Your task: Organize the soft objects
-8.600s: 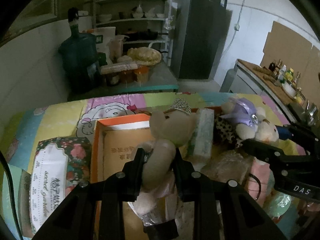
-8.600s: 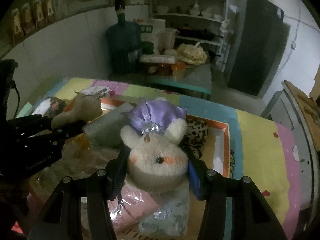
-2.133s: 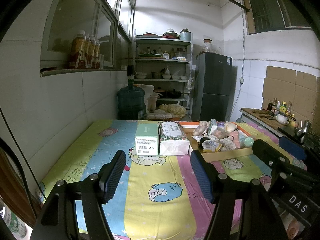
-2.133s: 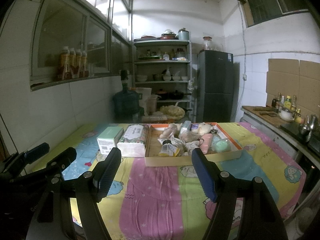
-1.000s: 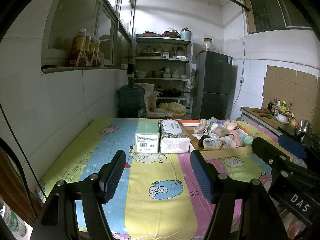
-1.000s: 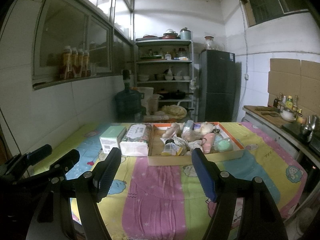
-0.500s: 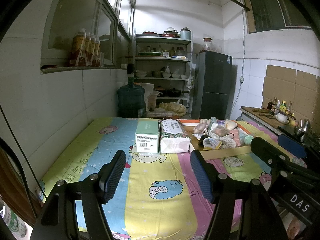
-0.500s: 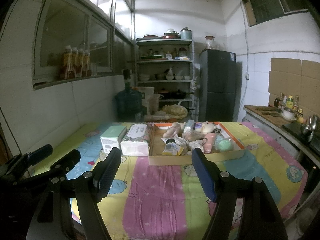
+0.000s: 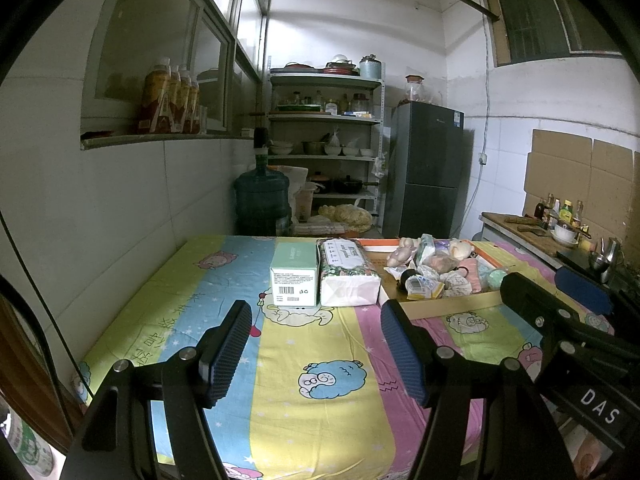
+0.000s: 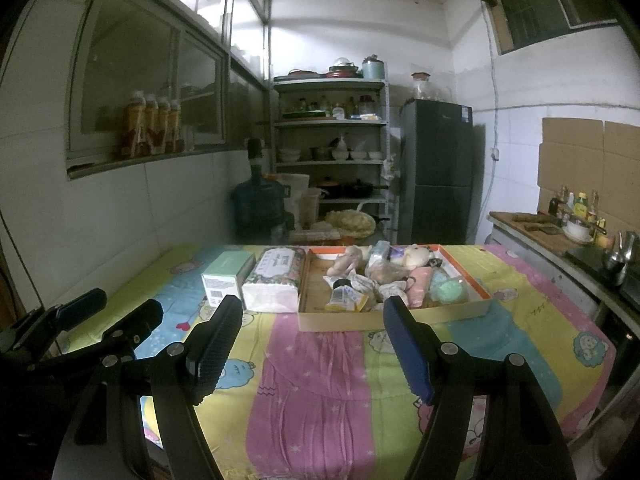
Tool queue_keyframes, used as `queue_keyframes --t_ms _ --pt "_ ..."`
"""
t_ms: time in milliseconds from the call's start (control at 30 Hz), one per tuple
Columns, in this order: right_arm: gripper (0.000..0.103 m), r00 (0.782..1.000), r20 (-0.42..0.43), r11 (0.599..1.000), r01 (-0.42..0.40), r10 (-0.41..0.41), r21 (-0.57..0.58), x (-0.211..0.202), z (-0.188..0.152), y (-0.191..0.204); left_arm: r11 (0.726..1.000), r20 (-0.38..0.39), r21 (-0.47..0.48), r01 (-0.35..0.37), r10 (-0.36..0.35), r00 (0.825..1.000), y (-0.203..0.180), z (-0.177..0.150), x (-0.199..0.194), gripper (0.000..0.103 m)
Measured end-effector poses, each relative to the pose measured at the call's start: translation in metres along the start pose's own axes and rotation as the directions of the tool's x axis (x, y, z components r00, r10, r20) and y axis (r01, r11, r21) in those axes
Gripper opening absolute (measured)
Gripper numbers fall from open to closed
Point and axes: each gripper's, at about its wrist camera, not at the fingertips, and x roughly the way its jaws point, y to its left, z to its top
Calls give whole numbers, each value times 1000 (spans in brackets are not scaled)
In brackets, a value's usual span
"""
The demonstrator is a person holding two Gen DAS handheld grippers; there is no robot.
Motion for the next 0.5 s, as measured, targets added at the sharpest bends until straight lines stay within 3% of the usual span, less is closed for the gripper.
queue_keyframes --t_ms 500 --pt "75 1000 0 1000 -1 1 -1 1 0 3 1000 -1 0 0 0 1000 -1 1 0 67"
